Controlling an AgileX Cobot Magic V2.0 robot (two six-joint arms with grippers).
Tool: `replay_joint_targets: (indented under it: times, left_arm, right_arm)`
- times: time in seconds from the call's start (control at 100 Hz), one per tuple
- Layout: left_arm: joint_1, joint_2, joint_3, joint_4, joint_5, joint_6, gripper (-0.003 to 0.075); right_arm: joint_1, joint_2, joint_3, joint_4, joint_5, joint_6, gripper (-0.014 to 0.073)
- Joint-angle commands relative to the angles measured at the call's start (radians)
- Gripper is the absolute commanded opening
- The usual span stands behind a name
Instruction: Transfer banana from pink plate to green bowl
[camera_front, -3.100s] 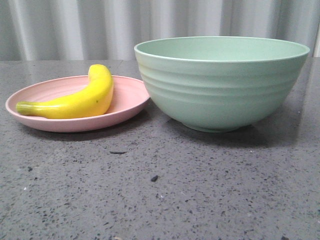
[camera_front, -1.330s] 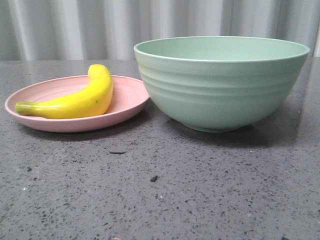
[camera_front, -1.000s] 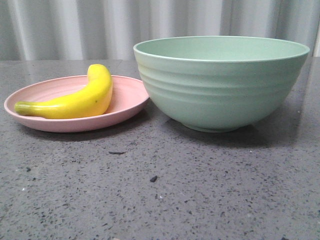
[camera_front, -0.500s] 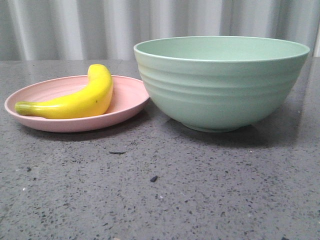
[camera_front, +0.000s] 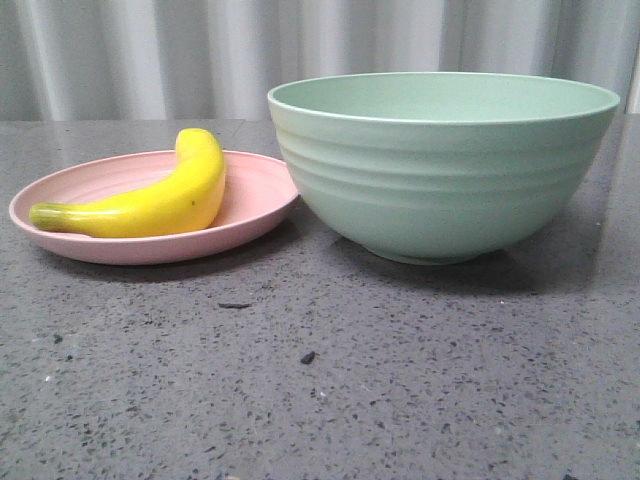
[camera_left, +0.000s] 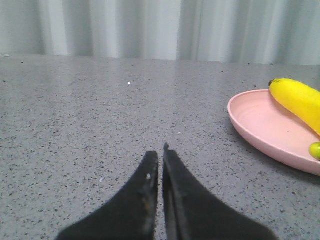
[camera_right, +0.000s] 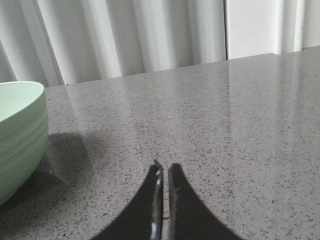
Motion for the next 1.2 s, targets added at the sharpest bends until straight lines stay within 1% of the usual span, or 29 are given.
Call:
replay_joint_targets:
  times: [0.0, 0.19, 0.35, 0.5, 0.66, 0.77, 0.88, 0.92, 0.95, 0.99, 1.0, 1.02, 1.05, 1.07, 1.1, 1.14, 1.19]
  left_arm:
    - [-0.005, 0.023, 0.009, -0.002, -0.08, 0.001, -0.002]
    - [-0.005, 0.023, -0.005, -0.007, -0.082, 0.001, -0.002]
    - [-0.005, 0.032, -0.071, -0.015, -0.079, 0.001, -0.0021]
    - [-0.005, 0.098, -0.176, -0.015, -0.077, 0.001, -0.0021]
    - [-0.005, 0.227, -0.285, -0.015, -0.084, 0.001, -0.002]
    - [-0.005, 0.312, -0.328, -0.015, -0.108, 0.001, -0.002]
    - [-0.005, 0.372, -0.342, -0.015, -0.146, 0.001, -0.0013]
    - [-0.005, 0.384, -0.342, -0.015, -0.165, 0.001, 0.002]
    - [-0.005, 0.395, -0.342, -0.015, -0.177, 0.001, 0.006]
    - [-0.005, 0.404, -0.342, -0.015, -0.196, 0.001, 0.0146]
    - [-0.005, 0.407, -0.342, -0.015, -0.199, 0.001, 0.0179]
    - [-0.005, 0.409, -0.342, -0.015, -0.208, 0.001, 0.0214]
    - [-0.005, 0.415, -0.342, -0.015, -0.218, 0.001, 0.0299]
    - [-0.005, 0.417, -0.342, -0.015, -0.228, 0.001, 0.0342]
    - [-0.005, 0.422, -0.342, -0.017, -0.248, 0.001, 0.0388]
    - [-0.005, 0.432, -0.338, -0.017, -0.276, 0.001, 0.0428]
    - [-0.005, 0.443, -0.337, -0.017, -0.29, 0.001, 0.044]
  right_arm:
    - [-0.005, -0.018, 0.023, 0.001, -0.079, -0.003, -0.0064]
    - [-0.005, -0.014, 0.015, 0.001, -0.067, -0.003, -0.0064]
    - [-0.001, 0.045, -0.045, 0.027, -0.021, -0.003, -0.0063]
    - [0.002, 0.191, -0.147, 0.025, 0.054, -0.003, -0.0062]
    - [0.002, 0.378, -0.276, 0.025, 0.109, -0.003, -0.0062]
    - [0.002, 0.467, -0.332, 0.025, 0.081, -0.003, -0.0062]
    - [0.002, 0.515, -0.336, 0.025, 0.031, -0.003, -0.0062]
    - [0.002, 0.52, -0.336, 0.025, 0.031, -0.003, -0.0062]
    - [0.002, 0.525, -0.336, 0.025, 0.031, -0.003, -0.0062]
    - [0.002, 0.525, -0.336, 0.027, 0.031, -0.003, -0.0062]
    - [0.002, 0.525, -0.336, 0.027, 0.031, -0.003, -0.0062]
    - [0.002, 0.525, -0.336, 0.027, 0.031, -0.003, -0.0062]
    - [0.002, 0.525, -0.336, 0.031, 0.031, -0.003, -0.0062]
    - [0.002, 0.525, -0.336, 0.039, 0.031, -0.003, -0.0062]
    - [0.002, 0.525, -0.336, 0.05, 0.035, -0.003, -0.0062]
    - [0.002, 0.525, -0.336, 0.059, 0.04, -0.003, -0.0062]
    - [0.002, 0.525, -0.336, 0.064, 0.045, -0.003, -0.0062]
